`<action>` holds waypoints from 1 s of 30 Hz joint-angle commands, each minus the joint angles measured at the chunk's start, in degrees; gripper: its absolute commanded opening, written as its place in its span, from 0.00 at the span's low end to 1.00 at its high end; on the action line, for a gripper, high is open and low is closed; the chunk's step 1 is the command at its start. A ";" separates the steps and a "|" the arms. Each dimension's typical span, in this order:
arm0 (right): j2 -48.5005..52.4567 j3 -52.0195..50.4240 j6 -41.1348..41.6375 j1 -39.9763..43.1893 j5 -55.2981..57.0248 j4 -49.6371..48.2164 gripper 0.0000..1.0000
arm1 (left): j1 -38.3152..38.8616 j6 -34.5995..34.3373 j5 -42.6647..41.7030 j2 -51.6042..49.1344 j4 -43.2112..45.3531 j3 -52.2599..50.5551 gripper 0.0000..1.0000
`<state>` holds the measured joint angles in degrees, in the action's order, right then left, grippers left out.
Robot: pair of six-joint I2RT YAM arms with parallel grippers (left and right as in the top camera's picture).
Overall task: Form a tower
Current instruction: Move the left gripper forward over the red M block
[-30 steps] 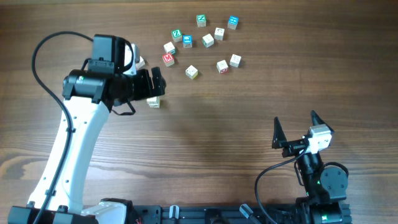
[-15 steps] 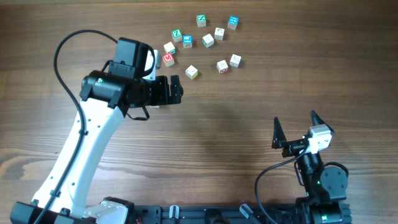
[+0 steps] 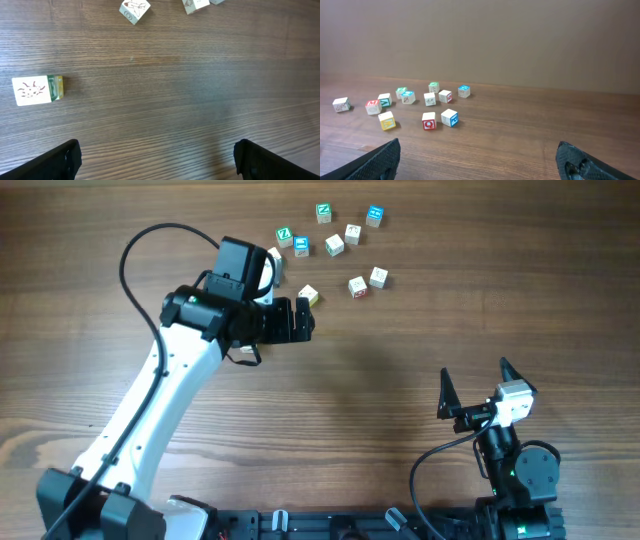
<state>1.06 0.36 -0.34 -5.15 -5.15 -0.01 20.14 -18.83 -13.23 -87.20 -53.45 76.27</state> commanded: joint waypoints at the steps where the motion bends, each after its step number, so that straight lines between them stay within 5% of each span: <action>1: -0.13 -0.07 -0.79 0.20 -0.90 -0.33 1.00 | 1.05 -1.20 -0.68 -1.86 1.01 0.83 1.00; 30: -0.13 -0.07 -0.81 0.20 -0.92 -0.33 1.00 | 1.51 -1.92 -0.48 -9.25 12.28 0.83 0.99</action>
<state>1.06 0.36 -0.34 -5.15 -5.15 -0.01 21.39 -19.70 -13.43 -95.81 -42.98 76.27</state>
